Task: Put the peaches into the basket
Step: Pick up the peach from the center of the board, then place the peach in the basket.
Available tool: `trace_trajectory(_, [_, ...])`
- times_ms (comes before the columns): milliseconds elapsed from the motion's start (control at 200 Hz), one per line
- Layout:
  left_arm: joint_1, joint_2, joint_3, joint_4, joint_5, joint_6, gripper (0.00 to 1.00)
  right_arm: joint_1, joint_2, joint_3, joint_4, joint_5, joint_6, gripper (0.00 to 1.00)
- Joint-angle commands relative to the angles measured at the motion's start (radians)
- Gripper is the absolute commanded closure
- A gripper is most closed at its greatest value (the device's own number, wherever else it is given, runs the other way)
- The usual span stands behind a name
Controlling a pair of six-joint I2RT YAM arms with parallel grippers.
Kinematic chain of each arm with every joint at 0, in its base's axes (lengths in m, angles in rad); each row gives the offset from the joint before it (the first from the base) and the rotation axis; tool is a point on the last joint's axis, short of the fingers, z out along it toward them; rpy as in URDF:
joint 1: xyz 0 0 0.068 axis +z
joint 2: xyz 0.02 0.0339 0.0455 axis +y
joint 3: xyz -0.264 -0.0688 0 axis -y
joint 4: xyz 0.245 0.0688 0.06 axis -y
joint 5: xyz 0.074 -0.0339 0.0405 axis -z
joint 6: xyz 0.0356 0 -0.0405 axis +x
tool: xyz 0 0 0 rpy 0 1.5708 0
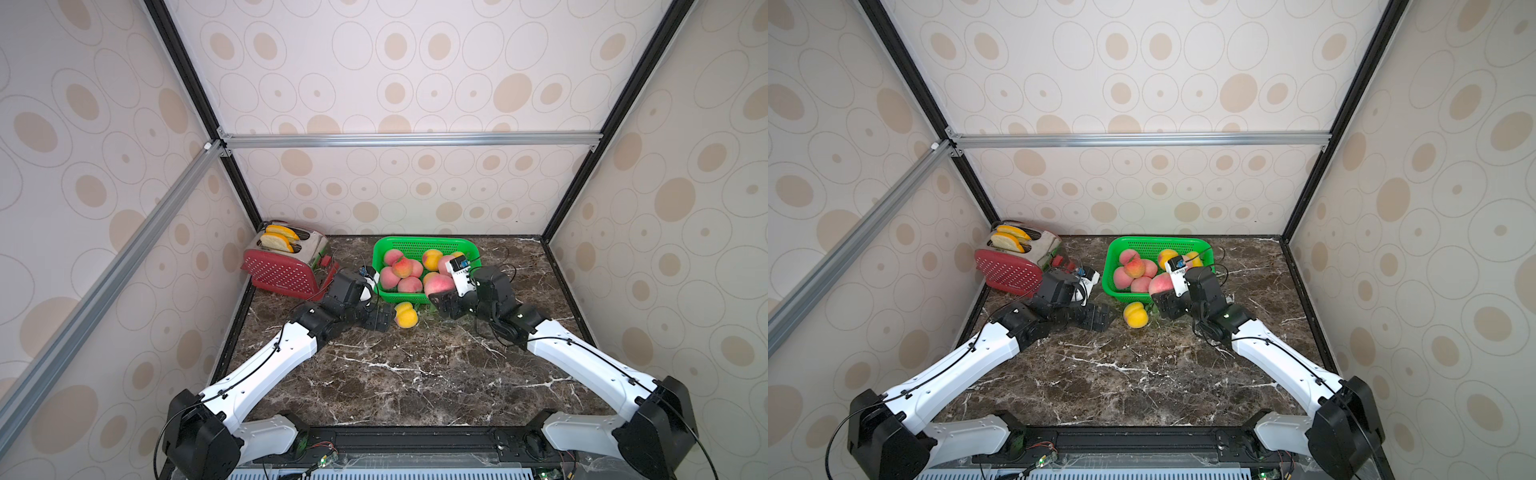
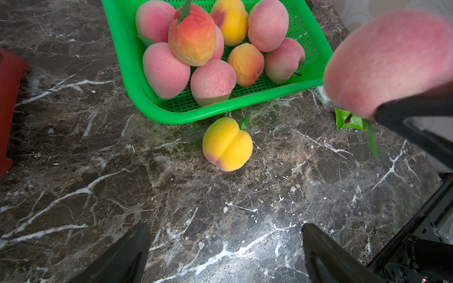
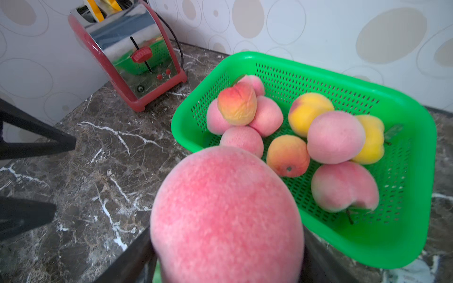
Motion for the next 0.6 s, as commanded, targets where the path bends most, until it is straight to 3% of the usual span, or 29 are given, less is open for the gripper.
trace_trajectory(0, [-0.007, -0.014, 0.000, -0.012, -0.010, -0.003, 0.01, -0.009, 0.075, 0.085, -0.077, 0.019, -0.090, 0.22])
trace_trajectory(596, [-0.009, 0.011, 0.003, -0.018, -0.022, 0.017, 0.01, -0.151, 0.418, 0.410, -0.111, -0.097, -0.165, 0.20])
